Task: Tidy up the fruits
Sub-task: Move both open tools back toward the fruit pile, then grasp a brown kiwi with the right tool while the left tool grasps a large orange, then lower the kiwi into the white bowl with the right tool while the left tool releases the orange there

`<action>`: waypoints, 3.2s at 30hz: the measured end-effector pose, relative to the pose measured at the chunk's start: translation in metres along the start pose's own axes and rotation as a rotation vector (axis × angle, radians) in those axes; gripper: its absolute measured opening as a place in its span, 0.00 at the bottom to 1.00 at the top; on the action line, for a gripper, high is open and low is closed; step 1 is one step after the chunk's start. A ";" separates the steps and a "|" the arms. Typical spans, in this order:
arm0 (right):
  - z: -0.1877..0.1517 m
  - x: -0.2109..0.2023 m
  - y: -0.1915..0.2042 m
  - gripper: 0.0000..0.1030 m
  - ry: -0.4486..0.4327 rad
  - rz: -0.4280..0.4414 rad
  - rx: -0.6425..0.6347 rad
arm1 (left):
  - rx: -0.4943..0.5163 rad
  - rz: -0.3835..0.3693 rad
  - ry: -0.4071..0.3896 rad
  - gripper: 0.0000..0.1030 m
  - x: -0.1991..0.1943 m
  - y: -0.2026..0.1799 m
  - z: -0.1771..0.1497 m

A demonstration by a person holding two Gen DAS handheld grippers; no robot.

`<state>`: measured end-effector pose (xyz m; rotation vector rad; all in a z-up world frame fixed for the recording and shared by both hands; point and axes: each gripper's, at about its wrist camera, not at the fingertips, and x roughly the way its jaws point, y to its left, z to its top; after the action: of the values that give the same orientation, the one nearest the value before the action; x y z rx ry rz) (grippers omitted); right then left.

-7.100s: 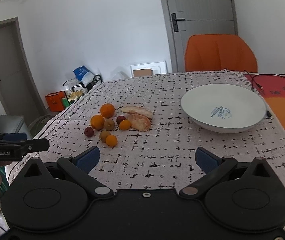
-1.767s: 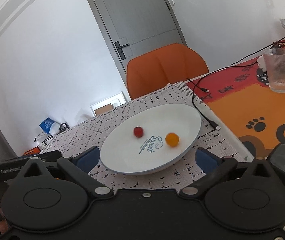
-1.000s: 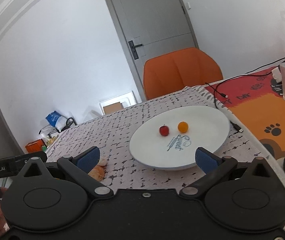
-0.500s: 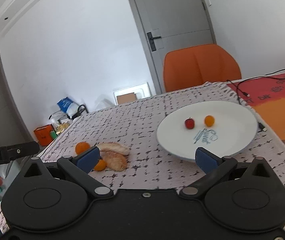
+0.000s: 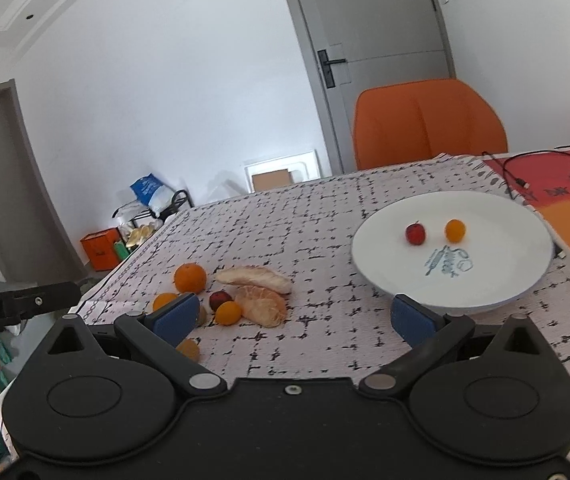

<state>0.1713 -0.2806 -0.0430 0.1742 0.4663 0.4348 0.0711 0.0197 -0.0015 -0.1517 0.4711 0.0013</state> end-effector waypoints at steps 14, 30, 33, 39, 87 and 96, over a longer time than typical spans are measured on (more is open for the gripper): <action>-0.008 0.022 0.027 1.00 0.068 0.055 -0.059 | -0.041 0.036 0.016 0.92 0.002 0.028 -0.017; -0.022 0.060 0.060 0.81 0.173 0.101 -0.123 | -0.085 0.093 0.049 0.90 0.015 0.058 -0.034; -0.024 0.067 0.063 0.76 0.191 0.113 -0.130 | -0.092 0.085 0.055 0.88 0.017 0.063 -0.036; -0.026 0.078 0.071 0.68 0.212 0.137 -0.133 | -0.104 0.075 0.077 0.86 0.023 0.070 -0.038; -0.002 0.040 -0.012 0.24 0.103 0.045 -0.007 | -0.021 -0.060 0.128 0.27 0.099 0.000 -0.012; 0.001 0.023 -0.025 0.24 0.064 0.033 0.014 | 0.001 -0.084 0.097 0.24 0.087 -0.019 -0.003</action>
<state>0.1993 -0.2925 -0.0581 0.1818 0.5296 0.4709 0.1479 -0.0023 -0.0411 -0.1709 0.5613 -0.0895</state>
